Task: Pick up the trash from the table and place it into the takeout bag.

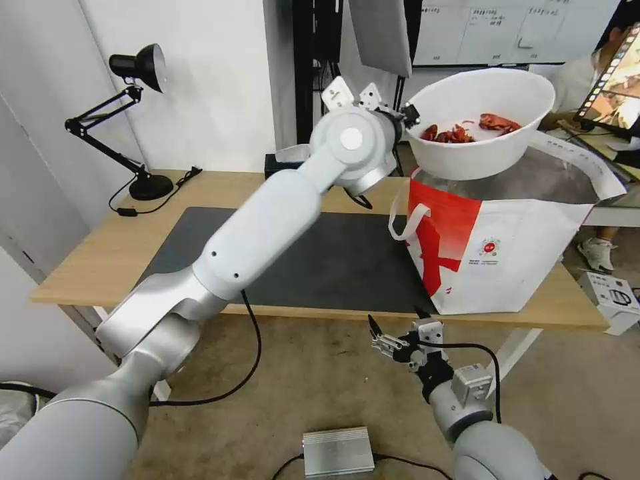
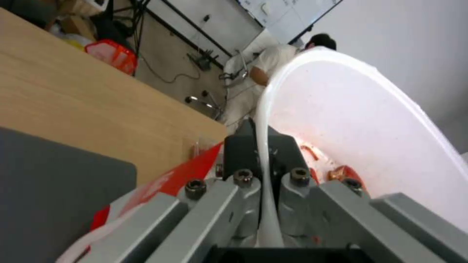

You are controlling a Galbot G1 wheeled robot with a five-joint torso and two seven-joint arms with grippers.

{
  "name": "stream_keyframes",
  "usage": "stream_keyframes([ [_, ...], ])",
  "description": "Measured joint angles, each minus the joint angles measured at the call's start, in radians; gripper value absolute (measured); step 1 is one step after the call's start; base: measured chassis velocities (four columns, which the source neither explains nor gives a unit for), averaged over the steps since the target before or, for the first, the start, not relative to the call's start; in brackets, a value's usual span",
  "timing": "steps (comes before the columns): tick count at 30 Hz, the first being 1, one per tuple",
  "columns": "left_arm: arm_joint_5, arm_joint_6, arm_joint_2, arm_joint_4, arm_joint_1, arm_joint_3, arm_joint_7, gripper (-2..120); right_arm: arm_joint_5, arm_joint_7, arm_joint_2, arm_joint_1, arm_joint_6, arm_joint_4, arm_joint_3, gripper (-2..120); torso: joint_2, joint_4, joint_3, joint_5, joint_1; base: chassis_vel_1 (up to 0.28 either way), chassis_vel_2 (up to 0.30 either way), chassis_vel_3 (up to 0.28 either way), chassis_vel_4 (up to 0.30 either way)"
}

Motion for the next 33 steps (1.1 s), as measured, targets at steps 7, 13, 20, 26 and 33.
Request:
stream_keyframes([
  [7,0.017,-0.01,-0.033,0.02,0.005,0.005,0.003,0,0.0,0.0,0.0,0.0,0.0,0.0,0.0,100,0.0,-0.0002,0.0,0.0001,0.0,0.0,0.0,0.0,0.0],
  [13,0.033,-0.01,-0.043,0.028,0.023,0.02,0.005,0,0.0,0.0,0.0,0.0,0.0,0.0,0.0,100,0.0,-0.0001,0.0,0.0001,0.0,0.0,0.0,0.0,0.0],
  [20,0.041,-0.009,-0.041,0.03,0.039,0.03,0.007,0,0.0,0.0,0.0,0.0,0.0,0.0,0.0,100,0.0,0.0,0.0,0.0,0.0,0.0,0.0,0.0,0.0],
  [26,0.052,-0.007,-0.035,0.026,0.054,0.046,0.011,0,0.0,0.0,0.0,0.0,0.0,0.0,0.0,100,0.0,-0.0001,0.0,0.0,0.0,0.0,0.0,0.0,0.0],
  [33,0.057,-0.005,-0.009,0.014,0.067,0.054,0.02,0,0.0,0.0,0.0,0.0,0.0,0.0,0.0,100,0.0,0.0,0.0,-0.0001,0.0,0.0,0.0,0.0,0.0],
])
